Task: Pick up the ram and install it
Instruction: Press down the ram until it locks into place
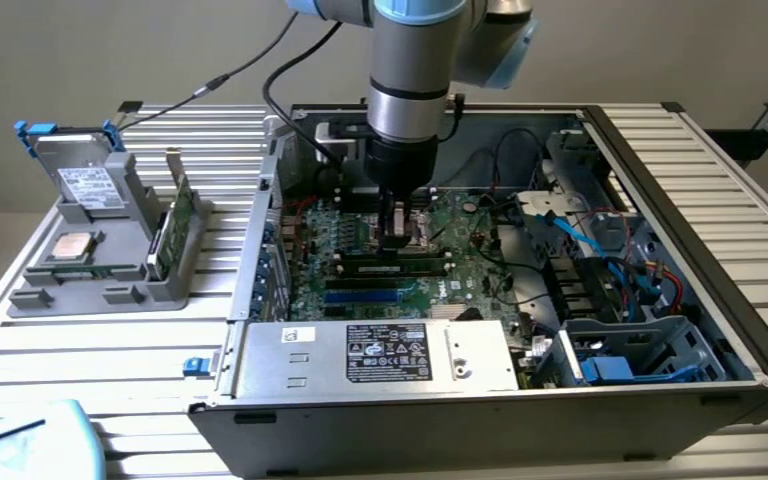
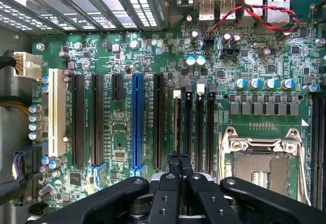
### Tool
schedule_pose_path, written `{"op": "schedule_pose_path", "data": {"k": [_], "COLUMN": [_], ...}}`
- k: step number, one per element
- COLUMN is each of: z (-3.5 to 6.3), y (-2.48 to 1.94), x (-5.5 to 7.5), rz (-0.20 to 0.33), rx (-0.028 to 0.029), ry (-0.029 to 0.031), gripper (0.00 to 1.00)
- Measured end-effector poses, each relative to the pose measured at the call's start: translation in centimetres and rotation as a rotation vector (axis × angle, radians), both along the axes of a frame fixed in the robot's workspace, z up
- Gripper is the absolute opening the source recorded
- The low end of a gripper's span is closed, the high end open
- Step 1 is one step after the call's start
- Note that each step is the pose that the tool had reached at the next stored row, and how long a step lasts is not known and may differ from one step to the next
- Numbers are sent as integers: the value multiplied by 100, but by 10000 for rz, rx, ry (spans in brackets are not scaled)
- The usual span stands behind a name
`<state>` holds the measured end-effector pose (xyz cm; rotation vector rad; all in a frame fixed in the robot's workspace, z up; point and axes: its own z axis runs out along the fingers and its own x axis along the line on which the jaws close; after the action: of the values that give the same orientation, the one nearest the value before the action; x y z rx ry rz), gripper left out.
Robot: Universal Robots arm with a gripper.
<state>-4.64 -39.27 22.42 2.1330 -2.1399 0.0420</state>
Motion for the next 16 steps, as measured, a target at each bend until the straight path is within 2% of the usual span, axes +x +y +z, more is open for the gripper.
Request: {"op": "schedule_pose_path", "data": {"k": [2, 5, 7, 13, 16], "z": [46, 157, 158, 160, 160], "y": [2, -1, -7, -79, -83], "x": [3, 3, 9, 150, 207], "rz": [1, 0, 1, 0, -3], "rx": [24, 9, 10, 9, 8], "ry": [-4, 22, 24, 38, 40], "gripper": [10, 10, 10, 10, 10]}}
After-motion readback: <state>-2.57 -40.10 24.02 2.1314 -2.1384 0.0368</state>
